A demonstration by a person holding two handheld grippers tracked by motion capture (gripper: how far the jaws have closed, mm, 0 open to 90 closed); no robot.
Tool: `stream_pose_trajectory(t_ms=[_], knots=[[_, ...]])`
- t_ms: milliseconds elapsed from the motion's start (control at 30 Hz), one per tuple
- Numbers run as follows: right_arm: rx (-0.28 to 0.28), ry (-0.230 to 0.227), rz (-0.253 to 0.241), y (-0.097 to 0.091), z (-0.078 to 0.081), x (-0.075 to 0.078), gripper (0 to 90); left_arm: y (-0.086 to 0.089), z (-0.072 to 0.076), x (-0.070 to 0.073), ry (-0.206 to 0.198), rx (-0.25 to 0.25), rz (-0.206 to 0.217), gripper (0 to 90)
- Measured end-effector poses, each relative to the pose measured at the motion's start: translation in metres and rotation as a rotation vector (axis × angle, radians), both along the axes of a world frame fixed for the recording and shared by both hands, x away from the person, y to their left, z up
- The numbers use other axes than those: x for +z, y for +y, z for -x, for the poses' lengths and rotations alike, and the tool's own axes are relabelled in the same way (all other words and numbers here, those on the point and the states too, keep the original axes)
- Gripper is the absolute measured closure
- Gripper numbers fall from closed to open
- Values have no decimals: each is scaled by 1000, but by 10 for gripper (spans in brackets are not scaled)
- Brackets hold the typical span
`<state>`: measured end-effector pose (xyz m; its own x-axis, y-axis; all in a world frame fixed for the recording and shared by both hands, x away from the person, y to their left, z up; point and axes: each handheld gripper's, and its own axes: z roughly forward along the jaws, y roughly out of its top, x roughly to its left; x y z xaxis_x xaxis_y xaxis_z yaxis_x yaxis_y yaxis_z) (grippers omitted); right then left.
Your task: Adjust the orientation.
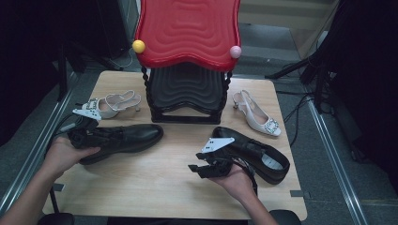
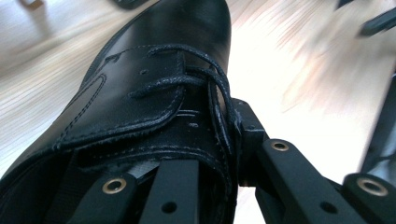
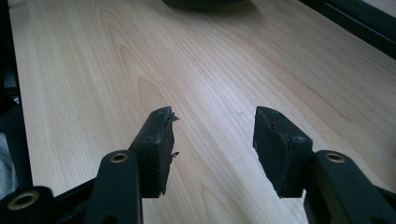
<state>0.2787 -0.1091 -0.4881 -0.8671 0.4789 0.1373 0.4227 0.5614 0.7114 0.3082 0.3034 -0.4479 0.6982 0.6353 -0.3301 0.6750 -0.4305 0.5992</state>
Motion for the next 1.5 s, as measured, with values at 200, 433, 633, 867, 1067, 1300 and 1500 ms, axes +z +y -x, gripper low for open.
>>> stream_pose_trajectory(t_ms=[200,433,633,867,1067,1300,1500], knots=[[-3,-3,-3,-1,0,1,493,-38,3,8,-11,-46,-32,821],[-8,-8,-11,-4,0,3,493,-76,-3,5,17,-51,2,818],[-9,-14,-11,-5,0,4,493,-103,-5,2,31,-39,-2,816],[-7,-19,-18,-5,-1,3,498,-127,0,-7,27,-26,-30,816],[-15,-25,-23,-6,0,3,501,-139,3,-18,63,-18,-3,809],[-22,-25,-33,-6,-1,2,507,-143,3,-25,53,-25,26,792],[-37,-24,-44,-6,0,2,509,-138,5,-22,27,-39,-1,658]])
